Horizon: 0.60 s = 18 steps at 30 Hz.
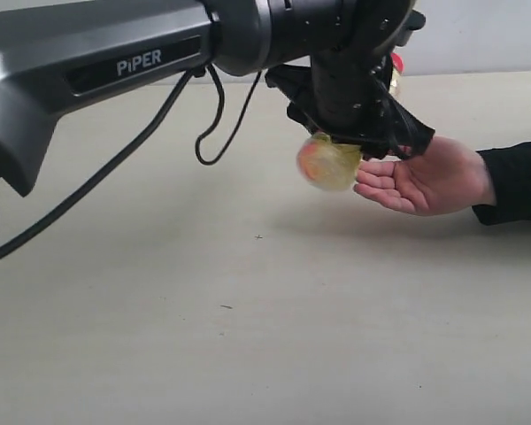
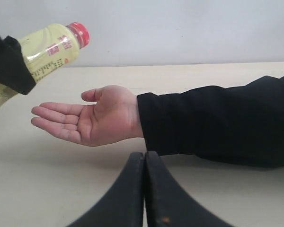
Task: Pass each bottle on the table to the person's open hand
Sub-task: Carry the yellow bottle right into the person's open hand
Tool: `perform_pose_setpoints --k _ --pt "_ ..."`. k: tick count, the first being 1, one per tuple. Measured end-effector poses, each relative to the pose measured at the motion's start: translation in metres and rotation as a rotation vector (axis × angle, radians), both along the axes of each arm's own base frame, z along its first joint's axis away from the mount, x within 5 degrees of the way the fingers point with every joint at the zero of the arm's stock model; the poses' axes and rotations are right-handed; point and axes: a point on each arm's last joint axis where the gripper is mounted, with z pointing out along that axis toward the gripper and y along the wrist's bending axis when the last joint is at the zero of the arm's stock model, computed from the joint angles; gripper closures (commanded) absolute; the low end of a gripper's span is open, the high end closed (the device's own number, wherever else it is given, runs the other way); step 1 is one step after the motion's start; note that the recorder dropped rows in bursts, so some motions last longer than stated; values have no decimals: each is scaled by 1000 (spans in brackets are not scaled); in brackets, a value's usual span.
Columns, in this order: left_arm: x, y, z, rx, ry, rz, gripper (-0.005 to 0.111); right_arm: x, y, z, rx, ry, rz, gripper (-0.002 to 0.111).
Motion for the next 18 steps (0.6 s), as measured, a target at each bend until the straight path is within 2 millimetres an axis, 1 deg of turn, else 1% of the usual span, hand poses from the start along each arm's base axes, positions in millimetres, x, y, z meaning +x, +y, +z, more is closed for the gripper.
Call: perform_pose_setpoints --k 2,9,13,16,18 --pt "-7 -6 0 -33 12 39 107 0 1 0 0 0 14 108" --pt "-11 -13 0 -167 77 177 107 0 1 0 0 0 19 108" --pt "-14 -23 4 -320 136 203 107 0 1 0 0 0 19 108" --pt "-15 -33 1 -416 170 226 107 0 1 0 0 0 19 108" --pt "-14 -35 -4 -442 186 252 107 0 1 0 0 0 19 108"
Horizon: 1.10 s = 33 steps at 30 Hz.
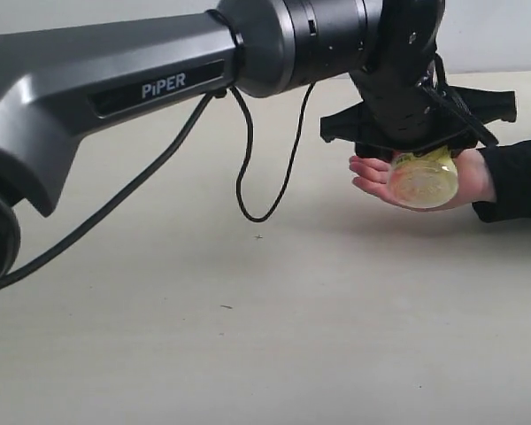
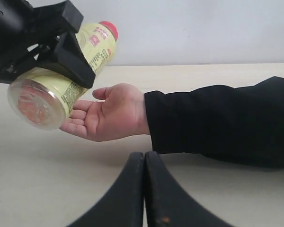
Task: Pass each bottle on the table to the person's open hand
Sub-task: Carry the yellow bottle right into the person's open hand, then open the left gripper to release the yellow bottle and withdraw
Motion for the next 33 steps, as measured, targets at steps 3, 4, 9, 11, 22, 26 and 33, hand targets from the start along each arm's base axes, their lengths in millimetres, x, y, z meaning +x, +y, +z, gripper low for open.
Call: perform_pose_setpoints --k 3,4,9,11,22,26,33 --pt "1 -3 -14 -1 34 35 107 0 0 0 0 0 0 108" --pt "2 -3 -18 2 44 43 107 0 0 0 0 0 0 108" --pt "3 -5 -28 3 73 72 107 0 0 0 0 0 0 108" --pt "3 -6 -30 -4 70 73 107 0 0 0 1 0 0 108" --pt "7 -12 -51 -25 86 79 14 0 0 0 2 0 0 108" --pt "7 -12 -51 -15 64 39 8 0 0 0 2 0 0 108" --pt "7 -12 -51 -5 51 16 8 0 0 0 2 0 0 108"
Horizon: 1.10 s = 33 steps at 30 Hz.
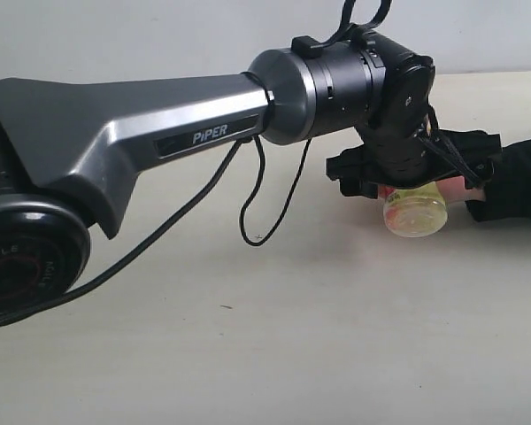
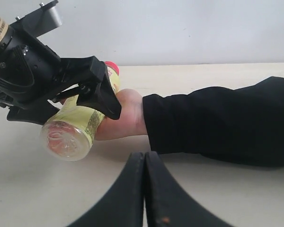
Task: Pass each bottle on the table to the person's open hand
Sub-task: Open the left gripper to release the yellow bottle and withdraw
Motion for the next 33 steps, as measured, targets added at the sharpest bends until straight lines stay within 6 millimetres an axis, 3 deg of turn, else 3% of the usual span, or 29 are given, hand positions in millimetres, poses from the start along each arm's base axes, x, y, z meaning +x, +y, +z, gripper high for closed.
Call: perform_pose_setpoints --k 10,20,28,31,33 --pt "-3 4 1 62 6 -44 8 0 0 0 0 0 0 108" --pt "-12 16 56 56 -46 -122 8 0 0 0 0 0 0 108" --pt "-28 26 100 45 -103 -329 8 0 0 0 0 0 0 108" --pt "-36 33 118 55 -127 -407 19 0 0 0 0 0 0 108" --pt "-41 38 131 45 -147 -448 40 0 0 0 0 0 0 108"
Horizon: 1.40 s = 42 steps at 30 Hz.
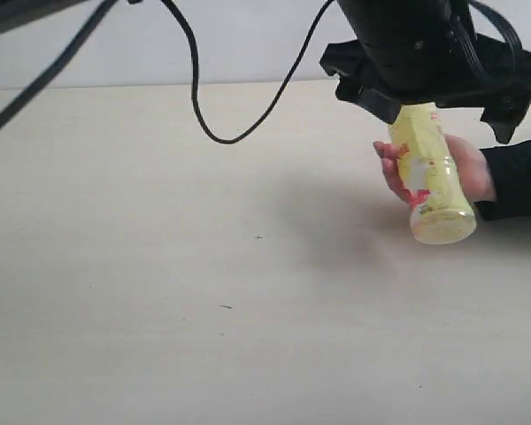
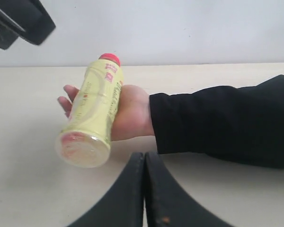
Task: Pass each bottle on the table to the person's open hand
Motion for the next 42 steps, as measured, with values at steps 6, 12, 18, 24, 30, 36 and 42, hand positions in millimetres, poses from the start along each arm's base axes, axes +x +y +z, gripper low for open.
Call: perform_pose_setpoints --k 6,12,18,24,30,36,42 --pt "-13 17 33 -37 -40 -40 105 0 0 0 0 0 0 108" --pt "-30 43 42 -19 -58 -70 107 0 0 0 0 0 0 108" --pt "-57 84 47 -28 -99 -91 107 0 0 0 0 0 0 108" --pt "-95 142 66 -77 -172 -115 107 0 0 0 0 0 0 108" --pt "-139 207 99 -171 -250 -119 107 0 0 0 0 0 0 108" --pt "-174 256 125 -226 -295 -132 107 0 0 0 0 0 0 108" --pt "-192 284 139 -295 -349 -129 107 0 0 0 0 0 0 108"
